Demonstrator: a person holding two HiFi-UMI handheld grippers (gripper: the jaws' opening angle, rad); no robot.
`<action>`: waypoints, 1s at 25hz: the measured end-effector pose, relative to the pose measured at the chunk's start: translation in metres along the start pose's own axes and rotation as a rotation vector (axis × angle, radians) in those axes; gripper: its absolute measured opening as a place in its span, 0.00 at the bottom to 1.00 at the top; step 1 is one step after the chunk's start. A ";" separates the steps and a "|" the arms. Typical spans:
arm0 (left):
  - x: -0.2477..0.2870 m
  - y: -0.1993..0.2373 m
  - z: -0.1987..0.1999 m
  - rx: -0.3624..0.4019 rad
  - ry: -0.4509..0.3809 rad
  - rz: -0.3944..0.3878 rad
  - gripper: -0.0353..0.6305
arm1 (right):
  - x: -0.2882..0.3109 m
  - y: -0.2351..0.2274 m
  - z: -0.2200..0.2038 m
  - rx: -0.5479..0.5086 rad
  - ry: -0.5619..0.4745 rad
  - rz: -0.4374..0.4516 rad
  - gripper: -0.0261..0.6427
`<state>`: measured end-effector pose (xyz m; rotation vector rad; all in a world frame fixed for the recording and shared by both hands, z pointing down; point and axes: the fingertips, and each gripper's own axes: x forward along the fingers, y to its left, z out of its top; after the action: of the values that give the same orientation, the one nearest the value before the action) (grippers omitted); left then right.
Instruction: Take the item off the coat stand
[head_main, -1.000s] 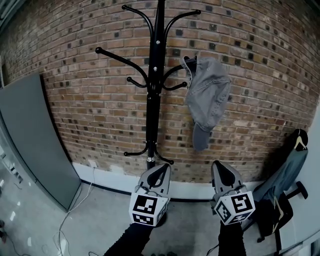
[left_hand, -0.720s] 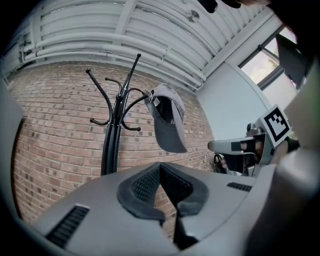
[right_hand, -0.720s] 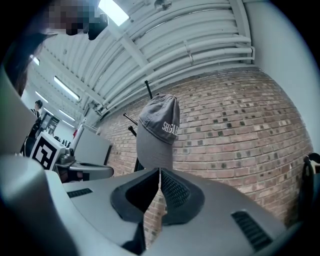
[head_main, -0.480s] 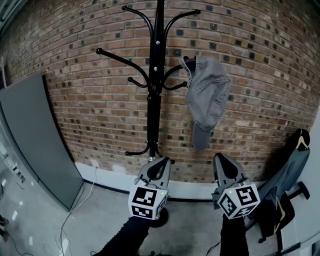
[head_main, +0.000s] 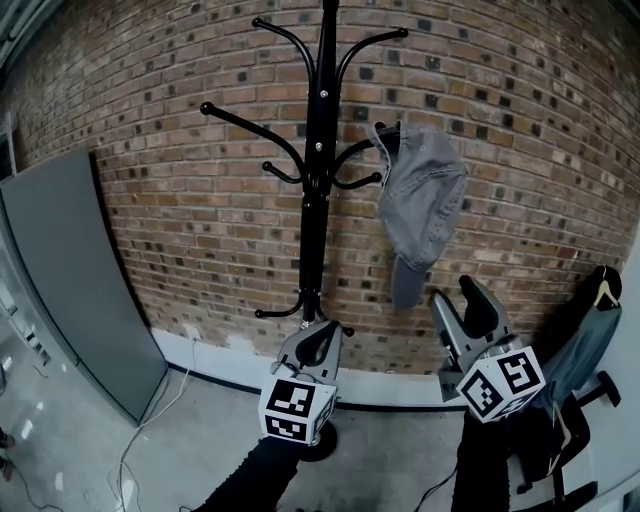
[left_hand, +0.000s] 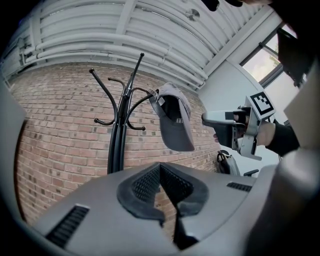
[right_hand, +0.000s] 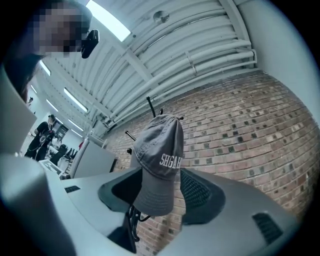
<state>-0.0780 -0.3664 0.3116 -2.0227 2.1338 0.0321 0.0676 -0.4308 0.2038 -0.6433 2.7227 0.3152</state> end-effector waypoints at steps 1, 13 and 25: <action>0.000 0.001 0.000 0.001 -0.001 0.002 0.06 | 0.003 0.000 0.002 0.009 -0.004 0.010 0.39; -0.009 0.024 0.004 0.020 -0.010 0.055 0.06 | 0.040 -0.025 0.060 0.162 -0.135 0.080 0.48; -0.019 0.034 -0.004 0.023 0.015 0.085 0.06 | 0.070 -0.031 0.068 0.276 -0.160 0.183 0.48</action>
<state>-0.1114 -0.3465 0.3144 -1.9247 2.2170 0.0048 0.0400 -0.4662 0.1117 -0.2818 2.6071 0.0276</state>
